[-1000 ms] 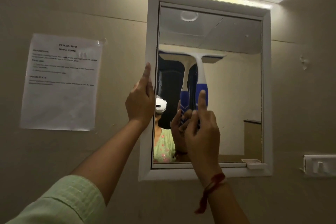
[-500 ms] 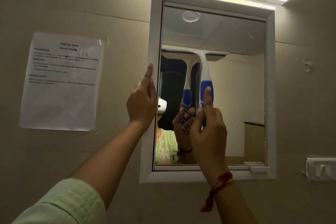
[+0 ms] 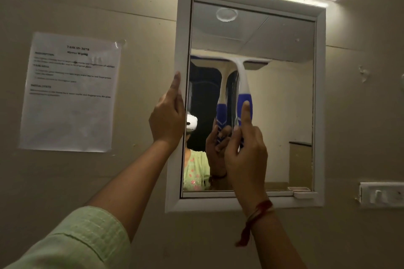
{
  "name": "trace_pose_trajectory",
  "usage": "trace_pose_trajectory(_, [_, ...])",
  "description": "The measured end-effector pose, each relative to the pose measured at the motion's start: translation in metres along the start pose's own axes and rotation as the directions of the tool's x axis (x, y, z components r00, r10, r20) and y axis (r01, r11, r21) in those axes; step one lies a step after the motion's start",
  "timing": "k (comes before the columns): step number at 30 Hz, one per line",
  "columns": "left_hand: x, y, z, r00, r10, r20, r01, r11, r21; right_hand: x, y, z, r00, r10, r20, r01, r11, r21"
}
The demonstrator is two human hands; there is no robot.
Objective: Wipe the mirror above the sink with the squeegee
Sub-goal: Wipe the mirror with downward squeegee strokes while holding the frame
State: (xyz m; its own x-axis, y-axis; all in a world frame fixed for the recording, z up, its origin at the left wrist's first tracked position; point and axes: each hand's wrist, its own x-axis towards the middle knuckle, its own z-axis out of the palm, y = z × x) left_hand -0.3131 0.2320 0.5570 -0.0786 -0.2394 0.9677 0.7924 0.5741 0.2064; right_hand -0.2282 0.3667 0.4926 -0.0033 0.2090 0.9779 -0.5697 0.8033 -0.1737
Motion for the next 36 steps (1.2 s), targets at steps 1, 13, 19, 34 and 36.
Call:
trace_pose_trajectory(1, [0.000, 0.000, 0.000, 1.000, -0.003, -0.001, 0.003, 1.000, 0.002, 0.006, 0.000, 0.001, 1.000, 0.005, -0.006, -0.005, 1.000, 0.002])
trace_pose_trajectory(13, [-0.001, 0.000, -0.001, 1.000, 0.001, 0.007, -0.001, 1.000, 0.004, 0.001, -0.001, -0.004, 1.000, 0.002, 0.025, -0.002, 1.000, 0.005])
trace_pose_trajectory(19, [-0.001, 0.000, 0.000, 1.000, -0.002, 0.008, 0.002, 1.000, 0.001, -0.020, 0.002, -0.008, 0.997, 0.050, 0.064, -0.050, 0.999, 0.003])
trace_pose_trajectory(34, [-0.001, 0.000, 0.000, 1.000, -0.008, 0.002, 0.008, 1.000, -0.013, -0.063, 0.012, -0.017, 0.991, 0.069, 0.115, -0.076, 0.996, 0.054])
trace_pose_trajectory(36, [-0.001, 0.001, 0.000, 1.000, -0.010, 0.003, 0.011, 1.000, -0.016, -0.068, 0.010, -0.018, 0.992, 0.064, 0.112, -0.072, 0.995, 0.066])
